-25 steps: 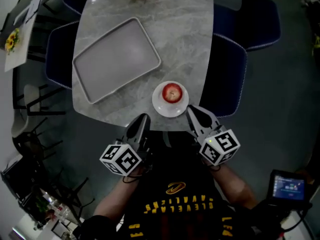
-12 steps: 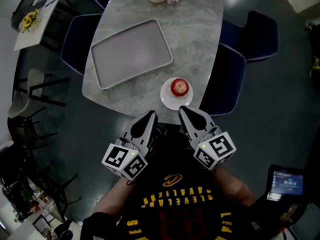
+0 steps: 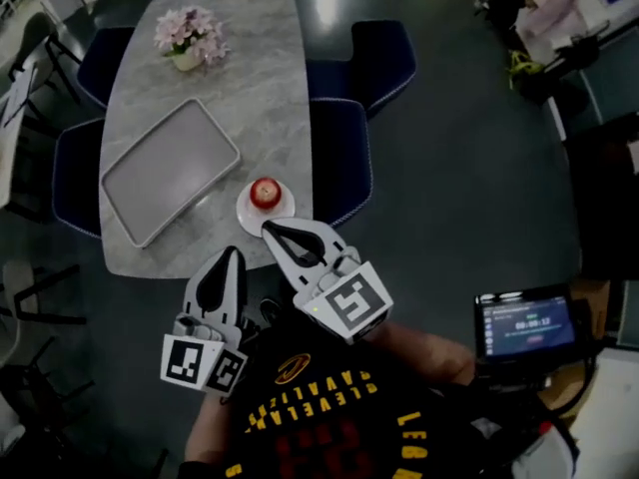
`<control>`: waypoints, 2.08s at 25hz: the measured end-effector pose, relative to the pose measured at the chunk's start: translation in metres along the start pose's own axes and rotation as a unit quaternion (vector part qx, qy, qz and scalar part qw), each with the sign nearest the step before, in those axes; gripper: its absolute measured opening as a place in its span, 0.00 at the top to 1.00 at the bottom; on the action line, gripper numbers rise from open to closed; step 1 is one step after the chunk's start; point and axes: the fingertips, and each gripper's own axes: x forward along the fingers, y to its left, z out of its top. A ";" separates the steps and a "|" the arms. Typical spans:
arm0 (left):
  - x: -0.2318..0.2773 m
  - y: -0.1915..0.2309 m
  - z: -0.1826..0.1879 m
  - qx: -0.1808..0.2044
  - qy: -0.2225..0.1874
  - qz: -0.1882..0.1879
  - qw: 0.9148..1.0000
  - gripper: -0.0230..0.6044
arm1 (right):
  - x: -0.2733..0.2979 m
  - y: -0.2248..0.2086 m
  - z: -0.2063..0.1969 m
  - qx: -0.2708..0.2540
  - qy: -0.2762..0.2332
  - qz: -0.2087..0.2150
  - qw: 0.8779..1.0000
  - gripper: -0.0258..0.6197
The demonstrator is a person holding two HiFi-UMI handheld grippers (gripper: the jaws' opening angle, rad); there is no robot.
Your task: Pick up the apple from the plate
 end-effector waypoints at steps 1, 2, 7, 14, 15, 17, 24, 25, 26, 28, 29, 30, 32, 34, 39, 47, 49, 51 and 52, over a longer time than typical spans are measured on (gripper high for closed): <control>-0.002 -0.002 0.002 0.002 -0.003 -0.005 1.000 0.96 | -0.003 0.005 0.005 -0.003 -0.011 0.001 1.000 0.95; -0.002 -0.002 0.004 0.005 -0.005 -0.008 1.000 0.96 | -0.004 0.009 0.009 -0.003 -0.025 0.005 1.000 0.95; 0.017 -0.007 -0.003 0.012 -0.005 -0.040 0.999 0.96 | -0.009 0.006 0.019 -0.001 -0.087 0.009 0.996 0.95; -0.016 -0.034 0.002 0.032 -0.017 -0.070 0.997 0.96 | -0.040 0.033 0.036 0.014 -0.113 -0.021 0.993 0.95; -0.025 -0.038 0.004 0.039 -0.019 -0.070 0.997 0.96 | -0.046 0.040 0.038 0.015 -0.109 -0.022 0.994 0.95; -0.044 -0.044 0.008 0.057 -0.023 -0.056 0.997 0.96 | -0.054 0.054 0.040 0.009 -0.099 -0.014 0.995 0.95; -0.062 -0.040 0.018 0.094 -0.049 -0.018 0.994 0.96 | -0.049 0.067 0.036 -0.032 -0.088 0.021 0.995 0.95; -0.068 -0.034 0.016 0.096 -0.049 -0.017 0.994 0.96 | -0.045 0.074 0.035 -0.037 -0.087 0.023 0.995 0.95; -0.073 -0.029 0.015 0.096 -0.050 -0.014 0.994 0.96 | -0.042 0.079 0.035 -0.040 -0.086 0.026 0.995 0.95; -0.079 -0.024 0.017 0.096 -0.056 -0.009 0.994 0.96 | -0.039 0.085 0.035 -0.045 -0.085 0.031 0.995 0.95; -0.080 -0.024 0.018 0.097 -0.059 -0.007 0.994 0.96 | -0.039 0.086 0.036 -0.047 -0.085 0.032 0.995 0.95; -0.081 -0.024 0.019 0.097 -0.062 -0.006 0.993 0.96 | -0.039 0.087 0.037 -0.049 -0.087 0.034 0.994 0.95; -0.082 -0.026 0.022 0.099 -0.067 -0.005 0.993 0.96 | -0.040 0.088 0.040 -0.053 -0.090 0.035 0.994 0.95; -0.082 -0.026 0.024 0.101 -0.070 -0.006 0.992 0.96 | -0.040 0.088 0.042 -0.055 -0.092 0.035 0.994 0.95; -0.081 -0.028 0.024 0.104 -0.068 -0.014 0.992 0.96 | -0.041 0.089 0.044 -0.061 -0.094 0.030 0.993 0.95; -0.082 -0.029 0.027 0.106 -0.073 -0.016 0.992 0.96 | -0.041 0.093 0.046 -0.070 -0.093 0.033 0.993 0.95; -0.082 -0.029 0.028 0.107 -0.076 -0.015 0.991 0.96 | -0.040 0.094 0.046 -0.072 -0.092 0.035 0.993 0.95; -0.082 -0.028 0.028 0.105 -0.078 -0.013 0.991 0.96 | -0.039 0.094 0.046 -0.074 -0.092 0.037 0.992 0.95; -0.082 -0.028 0.028 0.104 -0.079 -0.011 0.991 0.96 | -0.039 0.094 0.046 -0.075 -0.093 0.038 0.992 0.95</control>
